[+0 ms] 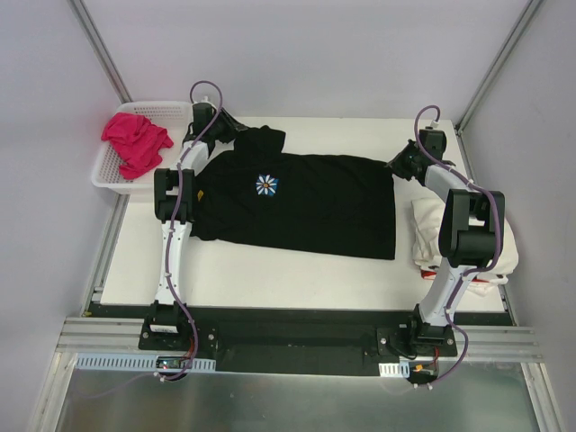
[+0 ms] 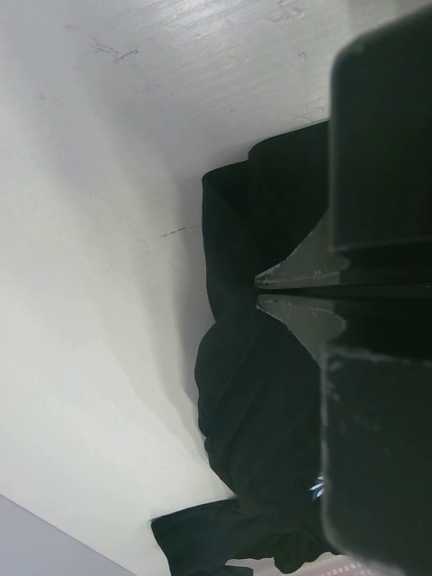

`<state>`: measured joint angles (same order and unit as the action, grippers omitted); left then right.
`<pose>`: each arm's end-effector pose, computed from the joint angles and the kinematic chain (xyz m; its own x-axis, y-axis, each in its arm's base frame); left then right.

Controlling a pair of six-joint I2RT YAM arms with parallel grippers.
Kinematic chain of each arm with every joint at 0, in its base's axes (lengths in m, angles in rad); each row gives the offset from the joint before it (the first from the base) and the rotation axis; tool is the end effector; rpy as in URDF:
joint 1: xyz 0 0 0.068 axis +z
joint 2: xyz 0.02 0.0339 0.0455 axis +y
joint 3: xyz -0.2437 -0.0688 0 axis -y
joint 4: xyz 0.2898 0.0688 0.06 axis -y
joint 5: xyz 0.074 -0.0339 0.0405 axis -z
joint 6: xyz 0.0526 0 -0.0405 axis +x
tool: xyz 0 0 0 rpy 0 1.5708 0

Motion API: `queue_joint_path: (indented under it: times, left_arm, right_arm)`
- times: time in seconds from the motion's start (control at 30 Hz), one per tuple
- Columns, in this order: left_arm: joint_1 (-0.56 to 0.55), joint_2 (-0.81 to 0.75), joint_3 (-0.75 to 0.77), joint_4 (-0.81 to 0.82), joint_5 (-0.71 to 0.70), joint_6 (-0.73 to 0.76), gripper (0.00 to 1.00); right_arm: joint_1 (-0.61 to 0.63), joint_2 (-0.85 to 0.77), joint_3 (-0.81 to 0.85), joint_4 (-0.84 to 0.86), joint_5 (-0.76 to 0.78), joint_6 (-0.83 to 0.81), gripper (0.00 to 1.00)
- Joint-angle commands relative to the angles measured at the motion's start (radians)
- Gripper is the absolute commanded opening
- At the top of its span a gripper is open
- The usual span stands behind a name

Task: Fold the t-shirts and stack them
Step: Grap the side of the flattened tshirt furthest away from the robot with both arms

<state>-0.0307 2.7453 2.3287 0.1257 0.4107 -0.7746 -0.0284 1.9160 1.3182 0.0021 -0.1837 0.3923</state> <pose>0.6502 -0.0410 0.1101 -0.4920 -0.6265 -0.6046 0.0928 0.6527 -0.7519 0.4799 -0.0040 0.1588 -0.5654 0.3921 -0.7257 0.1006 0.9060 0.4112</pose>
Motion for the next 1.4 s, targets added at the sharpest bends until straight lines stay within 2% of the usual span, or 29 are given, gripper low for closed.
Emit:
queue_joint_path:
  times: [0.0,0.03,0.2,0.37,0.97,1.17,1.37]
  left_arm:
    - [0.006,-0.003,0.021,0.034,-0.001,-0.009,0.28]
    - [0.006,-0.003,0.021,0.034,-0.003,-0.009,0.27]
    - [0.006,-0.004,0.023,0.037,-0.007,-0.002,0.08]
    - [0.006,-0.004,0.02,0.045,-0.001,0.006,0.0]
    - [0.008,-0.101,0.008,0.106,0.016,0.035,0.0]
    - [0.015,-0.173,-0.002,0.121,0.027,0.058,0.0]
    - [0.025,-0.272,-0.072,0.147,0.03,0.097,0.0]
  right_arm:
    - [0.002,-0.02,0.033,0.003,0.003,0.01,0.01]
    - [0.004,-0.017,0.035,0.004,0.001,0.01,0.01]
    - [0.004,-0.014,0.032,0.003,0.001,0.006,0.01]
    - [0.005,-0.006,0.032,0.002,0.0,0.006,0.01]
    - [0.013,0.054,0.062,0.003,0.0,0.011,0.01]
    - [0.012,0.055,0.064,0.002,0.019,-0.001,0.01]
    - [-0.005,0.044,0.065,-0.03,0.052,-0.012,0.01]
